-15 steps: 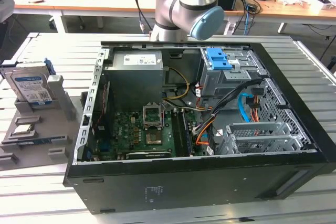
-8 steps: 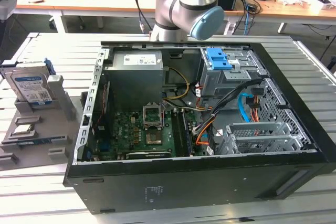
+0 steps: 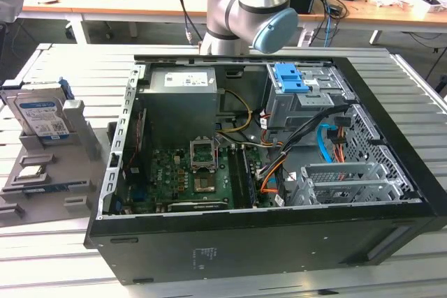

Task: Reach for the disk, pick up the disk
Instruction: 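Pick up the disk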

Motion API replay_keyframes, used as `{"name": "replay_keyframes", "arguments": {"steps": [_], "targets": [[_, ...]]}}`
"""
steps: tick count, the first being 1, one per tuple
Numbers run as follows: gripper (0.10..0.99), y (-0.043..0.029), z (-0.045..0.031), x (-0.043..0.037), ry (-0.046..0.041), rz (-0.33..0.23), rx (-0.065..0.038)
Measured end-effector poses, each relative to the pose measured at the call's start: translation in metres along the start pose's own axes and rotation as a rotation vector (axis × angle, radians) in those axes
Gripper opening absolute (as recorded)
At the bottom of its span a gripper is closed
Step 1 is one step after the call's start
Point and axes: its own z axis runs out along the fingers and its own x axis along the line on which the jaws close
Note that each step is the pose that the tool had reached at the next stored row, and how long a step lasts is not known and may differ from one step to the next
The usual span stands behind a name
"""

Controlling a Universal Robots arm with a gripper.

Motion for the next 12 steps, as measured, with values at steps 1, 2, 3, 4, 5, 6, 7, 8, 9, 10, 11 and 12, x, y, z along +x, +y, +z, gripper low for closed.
{"name": "replay_keyframes", "arguments": {"steps": [1,2,3,4,5,6,7,8,9,10,11,12], "targets": [[0.106,0.0000,0.0000,0.0000,0.0004,-0.012,0.000],[0.106,0.0000,0.0000,0.0000,0.0012,-0.030,0.000],[0.106,0.0000,0.0000,0.0000,0.0016,-0.041,0.000],[0.106,0.0000,0.0000,0.0000,0.0021,-0.056,0.000],[0.106,0.0000,0.0000,0.0000,0.0028,-0.075,0.000],[0.106,0.0000,0.0000,0.0000,0.0034,-0.087,0.000],[0.106,0.0000,0.0000,0.0000,0.0038,-0.099,0.000],[0.106,0.0000,0.0000,0.0000,0.0046,-0.120,0.000],[0.106,0.0000,0.0000,0.0000,0.0050,-0.131,0.000],[0.106,0.0000,0.0000,0.0000,0.0053,-0.139,0.000],[0.106,0.0000,0.0000,0.0000,0.0067,-0.174,0.000],[0.106,0.0000,0.0000,0.0000,0.0072,-0.186,0.000]]}}
